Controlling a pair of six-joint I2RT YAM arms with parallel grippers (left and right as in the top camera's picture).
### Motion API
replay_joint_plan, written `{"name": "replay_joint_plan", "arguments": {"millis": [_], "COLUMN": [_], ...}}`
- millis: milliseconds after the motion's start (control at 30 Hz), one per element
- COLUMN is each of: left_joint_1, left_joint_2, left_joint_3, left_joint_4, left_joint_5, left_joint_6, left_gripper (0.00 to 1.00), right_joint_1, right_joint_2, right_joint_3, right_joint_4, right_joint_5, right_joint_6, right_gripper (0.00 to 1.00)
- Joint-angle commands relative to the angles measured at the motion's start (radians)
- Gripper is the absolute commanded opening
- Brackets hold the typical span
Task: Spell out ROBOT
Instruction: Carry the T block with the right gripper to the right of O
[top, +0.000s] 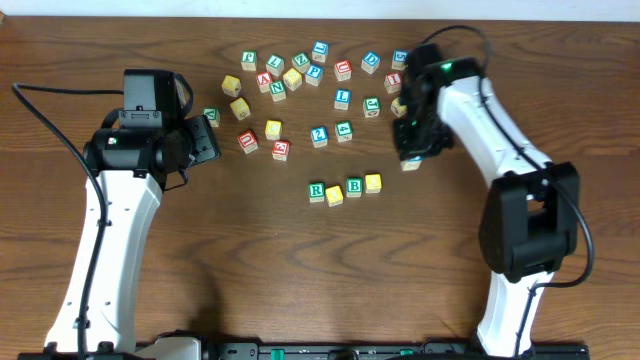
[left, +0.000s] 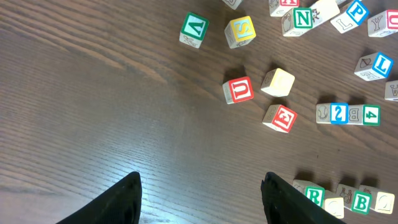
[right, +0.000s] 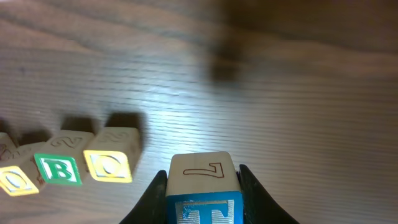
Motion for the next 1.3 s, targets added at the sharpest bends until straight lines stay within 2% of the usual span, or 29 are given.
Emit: {"name": "replay_joint_plan", "arguments": {"millis": [0,300,500,700,1267], "left_joint_1": [0.003,0.003,0.003,0.003,0.003], "left_joint_2": [0.007,0.007,0.007,0.007,0.007], "left_joint_3": [0.016,0.016,0.016,0.016,0.016], "left_joint_4": [0.000,0.000,0.000,0.000,-0.001], "left_joint_5": [-0.002,-0.002,-0.002,-0.002,-0.002], "left_joint_6": [-0.009,-0.009,-0.009,-0.009,-0.009], "left_gripper": [0.61,0.61,0.61,0.61,0.61], "right_joint_1": [0.041,0.105,0.116,0.116,0.115], "right_joint_2": [-0.016,-0.016,-0.016,-0.016,-0.016], "right_joint_3": [-0.066,-0.161,-0.165,-0.166,-0.166], "right_joint_4": [0.029,0.166,0.166,0.160,0.143], "right_joint_5": [0.074,0.076,0.079,0.079,0.079], "right_joint_6": [0.094,0.106,0.107,0.107,0.107], "right_gripper": [0.13,0.15,0.21,0.34,0.40]}}
